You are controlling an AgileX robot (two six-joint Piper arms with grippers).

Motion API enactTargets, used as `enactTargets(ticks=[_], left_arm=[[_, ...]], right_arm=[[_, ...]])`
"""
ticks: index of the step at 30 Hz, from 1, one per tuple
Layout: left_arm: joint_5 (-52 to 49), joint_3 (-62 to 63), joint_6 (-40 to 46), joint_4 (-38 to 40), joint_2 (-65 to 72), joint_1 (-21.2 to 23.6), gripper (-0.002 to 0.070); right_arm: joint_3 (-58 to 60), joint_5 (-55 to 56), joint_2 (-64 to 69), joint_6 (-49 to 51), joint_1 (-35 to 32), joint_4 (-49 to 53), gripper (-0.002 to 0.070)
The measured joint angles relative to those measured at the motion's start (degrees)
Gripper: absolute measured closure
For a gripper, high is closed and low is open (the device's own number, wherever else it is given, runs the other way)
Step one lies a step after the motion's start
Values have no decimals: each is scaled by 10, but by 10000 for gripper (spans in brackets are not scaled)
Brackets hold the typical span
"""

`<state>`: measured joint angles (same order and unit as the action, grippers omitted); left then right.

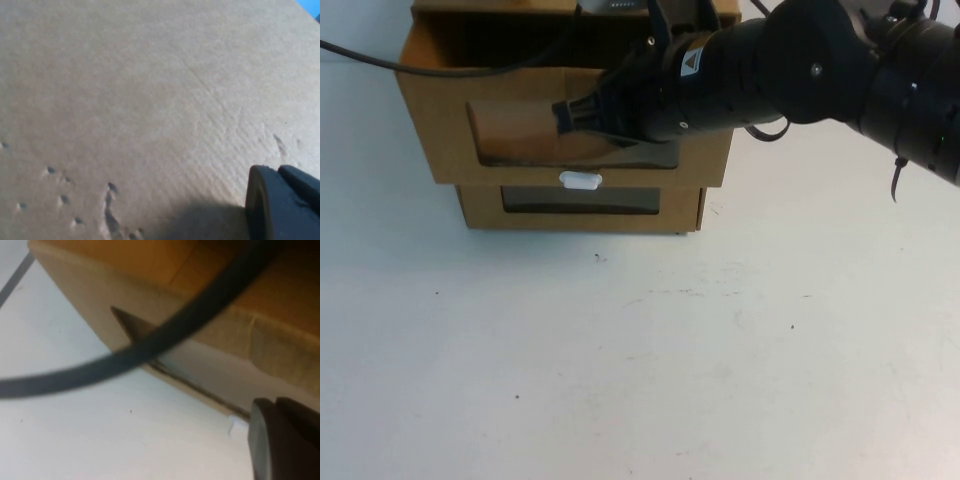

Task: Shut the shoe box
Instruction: Close the shoe box with your right arm

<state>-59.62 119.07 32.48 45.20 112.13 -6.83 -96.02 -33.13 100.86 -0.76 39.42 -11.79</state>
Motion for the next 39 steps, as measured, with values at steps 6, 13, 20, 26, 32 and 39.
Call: enactTargets(ticks=[6,13,20,26,32,39], left_arm=[[0,0,0,0,0,0,677],[3,0,0,0,0,0,677],[4,0,0,0,0,0,677],[5,0,0,0,0,0,677],[5,0,0,0,0,0,677],[5,0,0,2,0,0,677]], right_arm=[[-1,42,0,0,-6,8,687],[-1,43,0,0,-33,0,687],[-5,51,7,0,-38,0,687],[-38,80,42,0,-45,0,687],[-81,91,81,0,-46,2,687],[-122,99,118,0,-59,0,687]])
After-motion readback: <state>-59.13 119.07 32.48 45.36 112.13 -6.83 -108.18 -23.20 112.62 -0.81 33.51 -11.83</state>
